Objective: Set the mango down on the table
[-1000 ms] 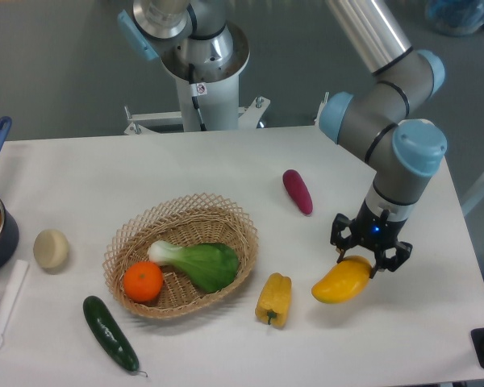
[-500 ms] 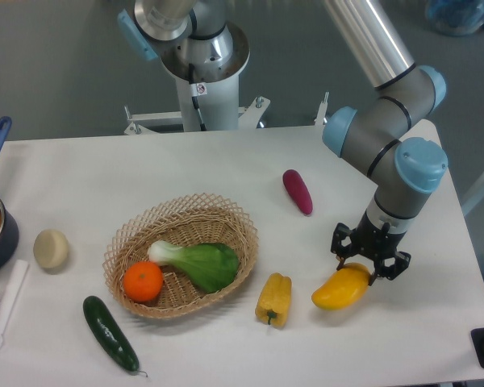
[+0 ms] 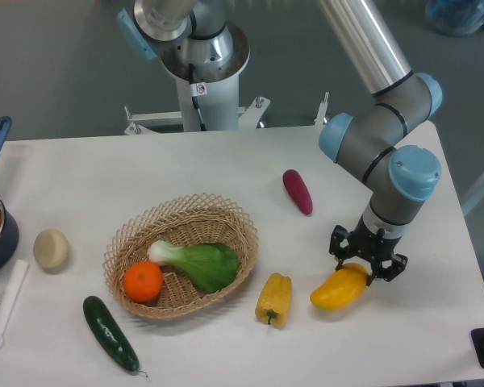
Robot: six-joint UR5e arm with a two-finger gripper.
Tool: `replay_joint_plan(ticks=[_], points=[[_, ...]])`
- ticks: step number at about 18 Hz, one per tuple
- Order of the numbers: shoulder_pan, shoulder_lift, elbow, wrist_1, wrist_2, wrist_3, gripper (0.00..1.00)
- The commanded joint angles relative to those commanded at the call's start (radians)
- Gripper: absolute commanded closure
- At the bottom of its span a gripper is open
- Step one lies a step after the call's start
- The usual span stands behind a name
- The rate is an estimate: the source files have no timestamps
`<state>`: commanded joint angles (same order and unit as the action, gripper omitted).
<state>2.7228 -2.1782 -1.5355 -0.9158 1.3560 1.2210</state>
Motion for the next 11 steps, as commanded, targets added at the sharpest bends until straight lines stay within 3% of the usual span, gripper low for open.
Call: replay_joint_plan(ticks=[2,6,11], points=[[0.0,0.0,0.008,0.005,0.0,0.003,0.0],[0.0,0.021,0.014,0.038,0.002,0.002,0.0],[0.009,0.118,0.031,0.037,0.041,0.003,0.0]])
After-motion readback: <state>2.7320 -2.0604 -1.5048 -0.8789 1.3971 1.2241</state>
